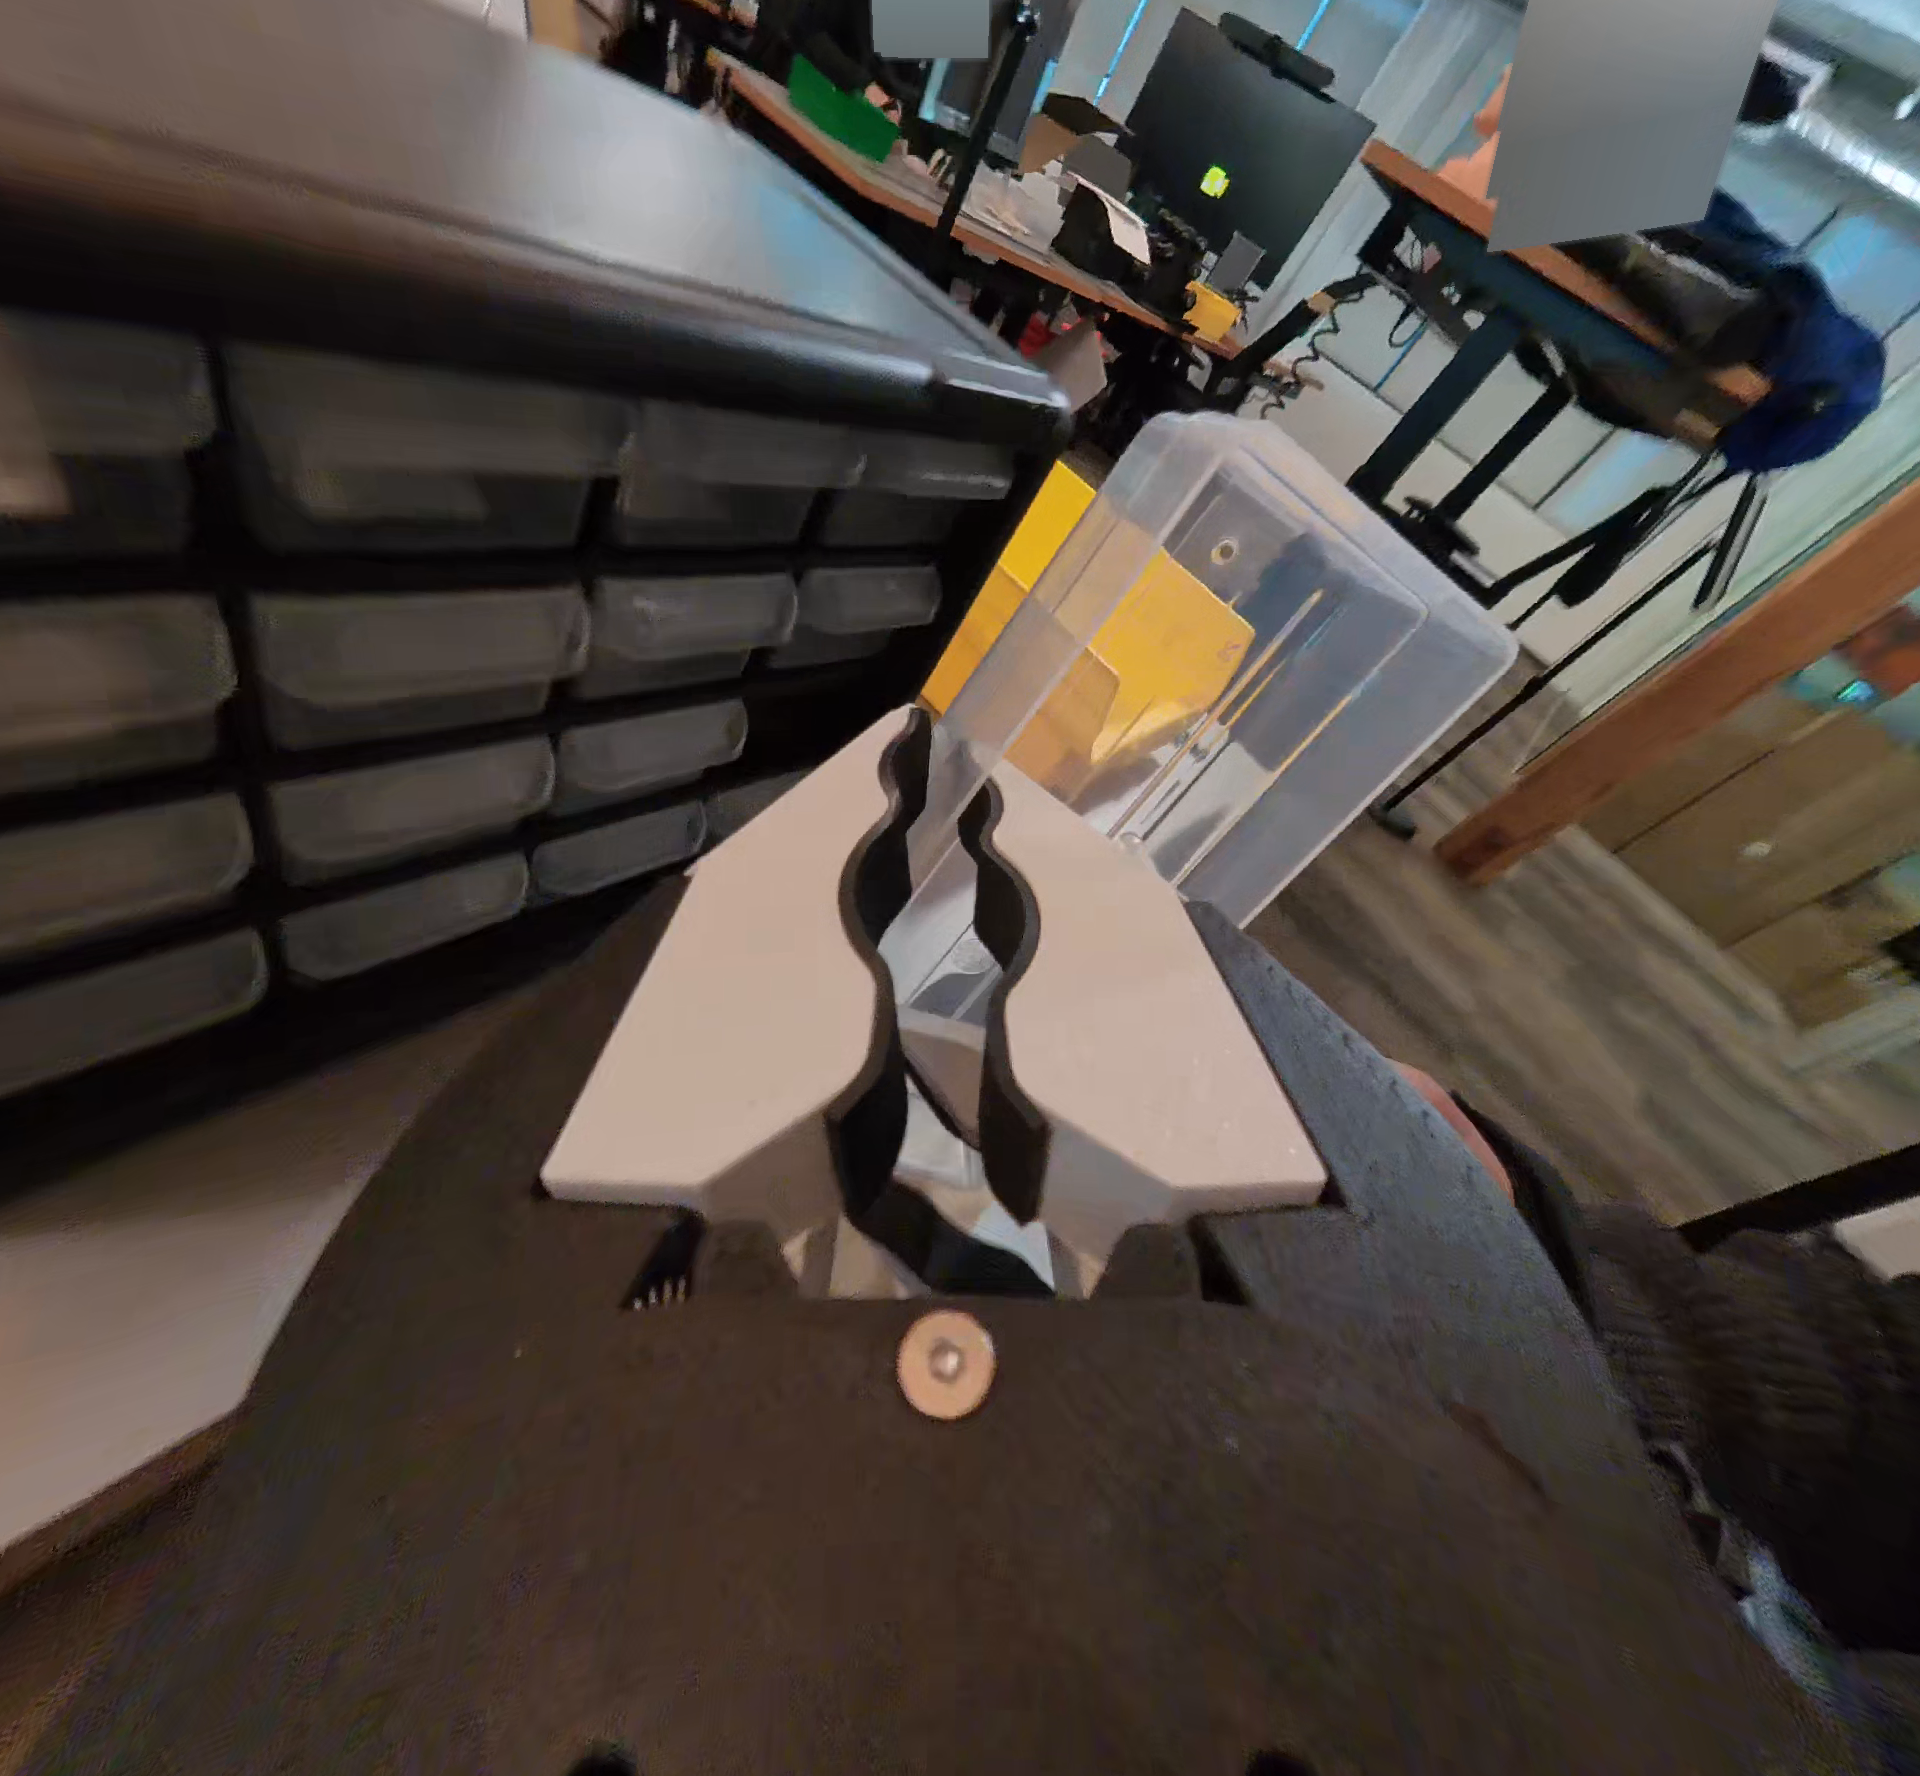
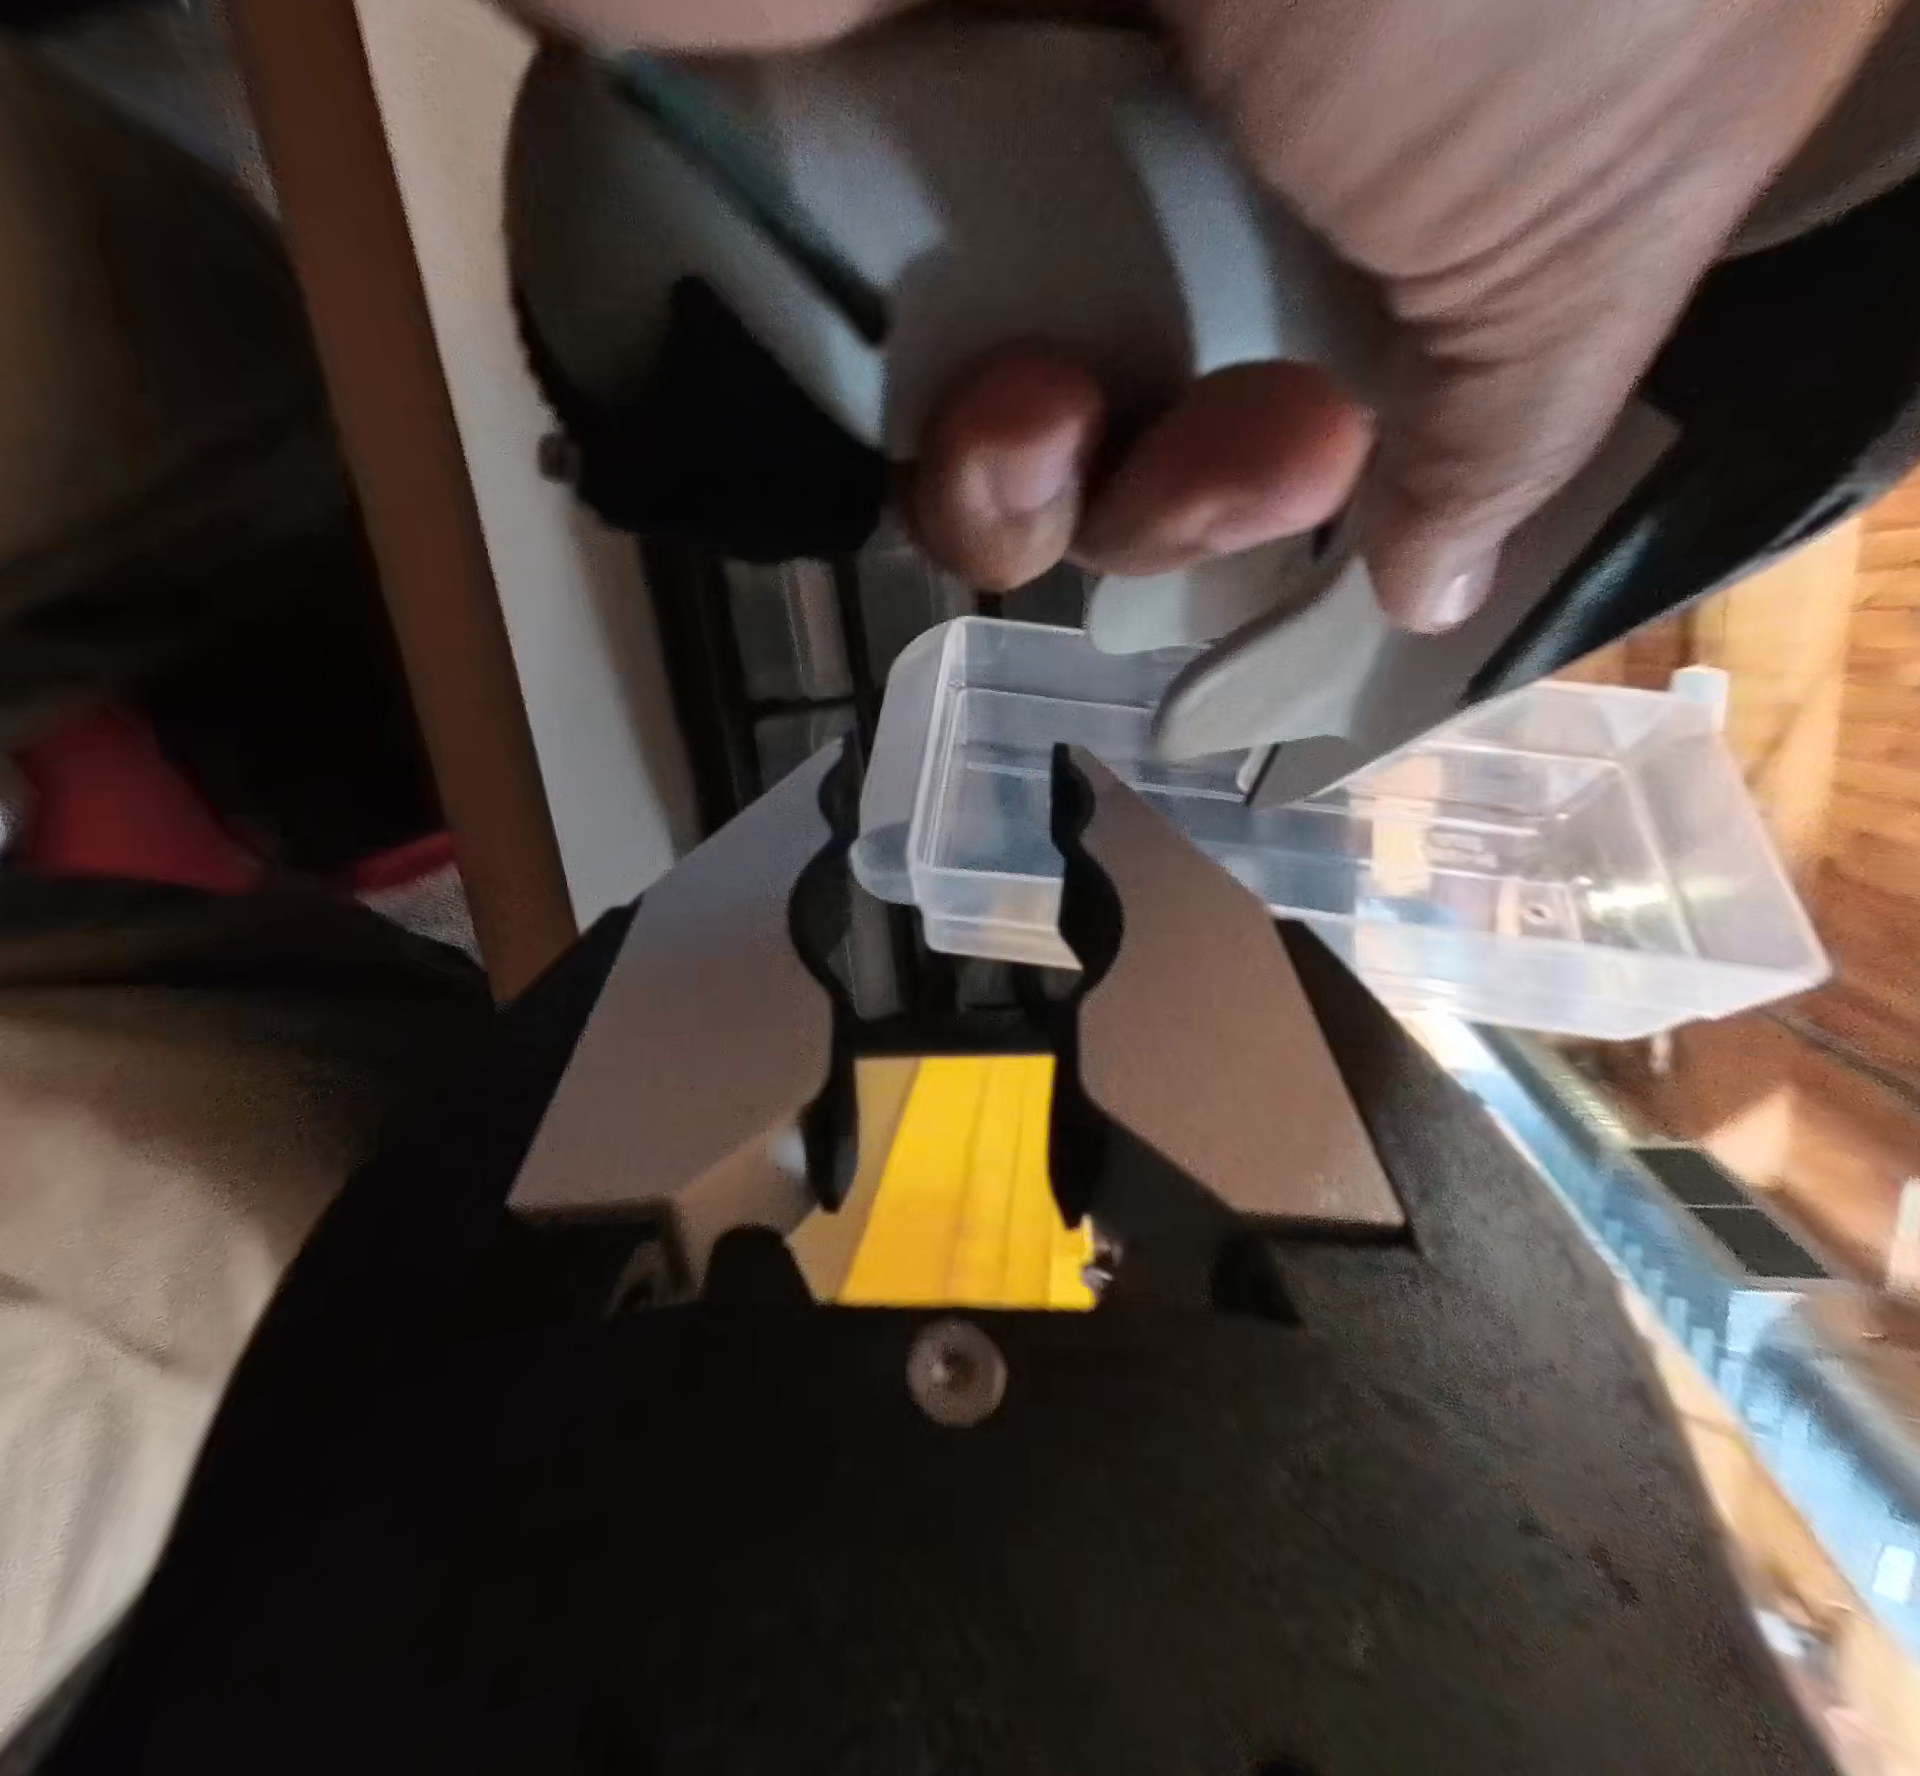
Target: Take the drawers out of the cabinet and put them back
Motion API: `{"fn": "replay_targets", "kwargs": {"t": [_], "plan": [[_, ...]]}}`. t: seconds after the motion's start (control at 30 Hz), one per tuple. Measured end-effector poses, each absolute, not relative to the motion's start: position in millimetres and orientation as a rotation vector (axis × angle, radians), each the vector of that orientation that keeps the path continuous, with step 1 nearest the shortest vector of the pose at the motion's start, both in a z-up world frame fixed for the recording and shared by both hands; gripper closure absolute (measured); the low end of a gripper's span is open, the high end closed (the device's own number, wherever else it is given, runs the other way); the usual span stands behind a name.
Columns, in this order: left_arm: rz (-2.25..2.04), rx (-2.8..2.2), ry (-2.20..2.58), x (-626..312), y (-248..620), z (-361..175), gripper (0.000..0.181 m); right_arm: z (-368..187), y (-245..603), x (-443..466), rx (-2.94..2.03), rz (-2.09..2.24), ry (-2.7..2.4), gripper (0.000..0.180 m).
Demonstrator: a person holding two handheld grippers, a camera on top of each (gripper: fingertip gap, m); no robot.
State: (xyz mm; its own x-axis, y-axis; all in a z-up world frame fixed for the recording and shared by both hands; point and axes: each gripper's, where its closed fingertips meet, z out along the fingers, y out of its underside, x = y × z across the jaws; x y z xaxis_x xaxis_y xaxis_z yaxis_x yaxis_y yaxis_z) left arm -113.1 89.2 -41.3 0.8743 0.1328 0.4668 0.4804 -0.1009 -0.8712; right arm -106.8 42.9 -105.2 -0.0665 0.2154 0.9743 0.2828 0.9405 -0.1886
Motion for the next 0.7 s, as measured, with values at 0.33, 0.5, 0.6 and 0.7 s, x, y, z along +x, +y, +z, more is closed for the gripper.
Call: {"fn": "replay_targets", "kwargs": {"t": [0.33, 0.5, 0.6, 0.7], "plan": [[-0.467, -1.64, -0.59, -121.0, 85.2, -52.0, 0.178, -122.7, 46.7, -99.9, -0.328, -0.219, -1.748, 0.168], [-0.547, -1.651, -0.465, -112.7, 79.6, -47.3, 0.135, -120.0, 32.9, -90.0, -0.377, -0.001, -1.826, 0.168], [-0.543, -1.64, -0.399, -114.6, 70.8, -42.2, 0.111, -117.1, 23.9, -80.1, -0.383, 0.143, -1.887, 0.168], [-0.412, -1.656, -0.339, -128.2, 54.2, -45.8, 0.1, -117.6, 29.0, -67.1, -0.45, 0.287, -1.983, 0.168]]}}
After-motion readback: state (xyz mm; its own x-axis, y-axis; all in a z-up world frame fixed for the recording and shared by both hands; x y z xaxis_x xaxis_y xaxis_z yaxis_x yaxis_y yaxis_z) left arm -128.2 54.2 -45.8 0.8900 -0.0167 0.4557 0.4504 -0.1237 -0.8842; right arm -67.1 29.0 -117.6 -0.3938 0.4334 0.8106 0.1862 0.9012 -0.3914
